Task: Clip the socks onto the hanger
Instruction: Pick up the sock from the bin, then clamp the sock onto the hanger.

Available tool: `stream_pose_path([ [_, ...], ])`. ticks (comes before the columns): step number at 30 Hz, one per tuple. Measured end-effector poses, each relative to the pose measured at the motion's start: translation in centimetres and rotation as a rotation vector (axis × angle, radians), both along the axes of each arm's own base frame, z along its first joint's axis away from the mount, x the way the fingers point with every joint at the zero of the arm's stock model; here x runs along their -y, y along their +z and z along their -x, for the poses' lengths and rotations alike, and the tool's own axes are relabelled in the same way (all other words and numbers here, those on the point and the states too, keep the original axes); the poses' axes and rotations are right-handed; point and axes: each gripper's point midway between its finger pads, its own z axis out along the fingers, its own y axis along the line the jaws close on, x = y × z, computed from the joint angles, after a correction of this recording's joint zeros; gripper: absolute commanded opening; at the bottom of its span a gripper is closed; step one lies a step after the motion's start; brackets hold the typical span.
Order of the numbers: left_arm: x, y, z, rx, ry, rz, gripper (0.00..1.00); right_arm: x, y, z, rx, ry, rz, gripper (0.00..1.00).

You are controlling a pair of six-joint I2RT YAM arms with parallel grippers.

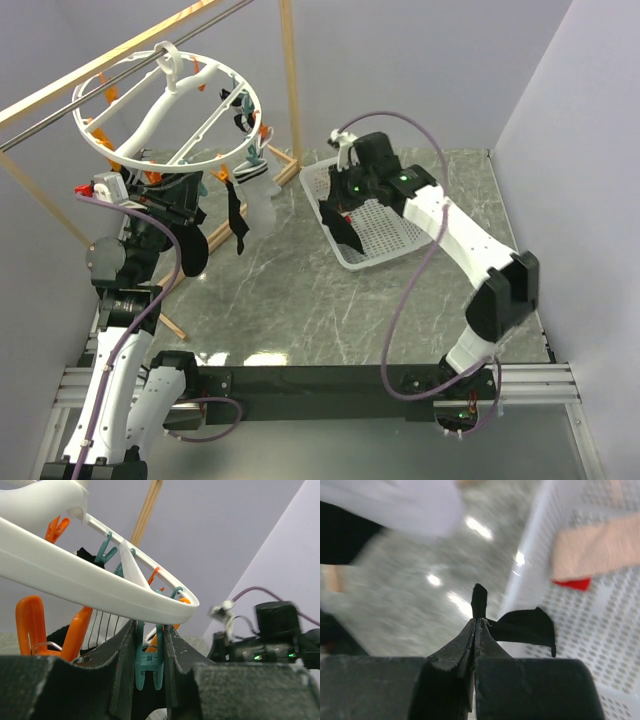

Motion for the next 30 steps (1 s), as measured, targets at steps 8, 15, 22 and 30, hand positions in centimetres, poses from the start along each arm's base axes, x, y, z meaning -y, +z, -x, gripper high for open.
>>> stream_pose_path([
  [8,0.5,0.8,0.0,0.002,-0.036,0.024,0.05,-3.1,8.9,3.1,0.071,0.072,-0.338,0.0],
  [15,1.0,2.4,-0.7,0.004,-0.076,0.057,0.05,-6.1,11.3,5.0,0.019,0.118,-0.518,0.0],
  [22,1.2,3.7,-1.3,-0.01,-0.091,0.086,0.04,-10.2,13.8,8.7,-0.018,0.206,-0.64,0.0],
  [30,1.6,4.2,-1.3,-0.017,-0.106,0.109,0.04,-12.3,15.7,11.2,-0.034,0.268,-0.723,0.0],
])
